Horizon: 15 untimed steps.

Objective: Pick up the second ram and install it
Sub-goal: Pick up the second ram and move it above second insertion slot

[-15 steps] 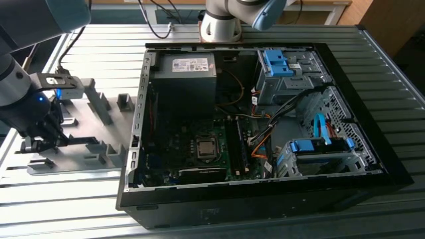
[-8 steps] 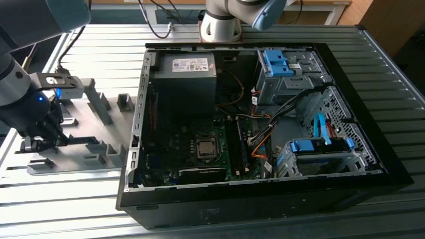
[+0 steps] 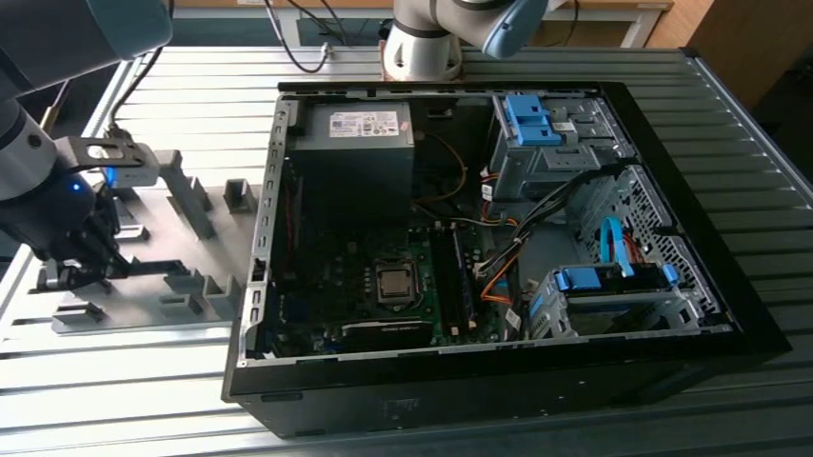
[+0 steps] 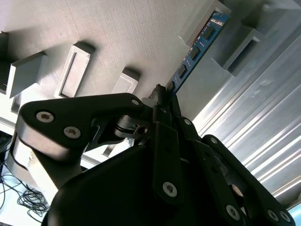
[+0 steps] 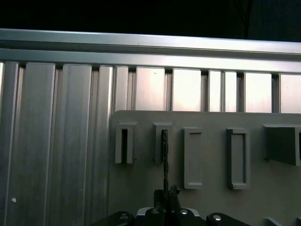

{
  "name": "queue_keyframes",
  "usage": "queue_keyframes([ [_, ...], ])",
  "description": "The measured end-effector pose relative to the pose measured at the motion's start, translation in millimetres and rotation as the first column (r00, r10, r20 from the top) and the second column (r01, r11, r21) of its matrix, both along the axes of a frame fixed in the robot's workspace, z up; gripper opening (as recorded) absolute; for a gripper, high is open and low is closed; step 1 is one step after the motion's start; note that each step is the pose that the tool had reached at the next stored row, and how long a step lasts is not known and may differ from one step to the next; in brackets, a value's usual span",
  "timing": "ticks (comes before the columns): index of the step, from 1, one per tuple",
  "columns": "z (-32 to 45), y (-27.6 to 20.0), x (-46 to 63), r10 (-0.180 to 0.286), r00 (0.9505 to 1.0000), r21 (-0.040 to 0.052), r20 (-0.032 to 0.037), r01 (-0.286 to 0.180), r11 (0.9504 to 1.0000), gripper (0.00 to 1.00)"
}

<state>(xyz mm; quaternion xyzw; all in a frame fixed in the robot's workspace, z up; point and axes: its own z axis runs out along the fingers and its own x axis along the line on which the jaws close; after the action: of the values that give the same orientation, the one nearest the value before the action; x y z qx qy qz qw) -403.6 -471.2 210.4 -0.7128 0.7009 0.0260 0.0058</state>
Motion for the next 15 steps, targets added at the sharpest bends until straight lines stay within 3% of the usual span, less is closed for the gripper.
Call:
queue_keyframes([
  [15, 5.1, 0.1, 0.0, 0.000, 1.0000, -0.0001, -0.0001, 0.000, 1.0000, 0.14],
])
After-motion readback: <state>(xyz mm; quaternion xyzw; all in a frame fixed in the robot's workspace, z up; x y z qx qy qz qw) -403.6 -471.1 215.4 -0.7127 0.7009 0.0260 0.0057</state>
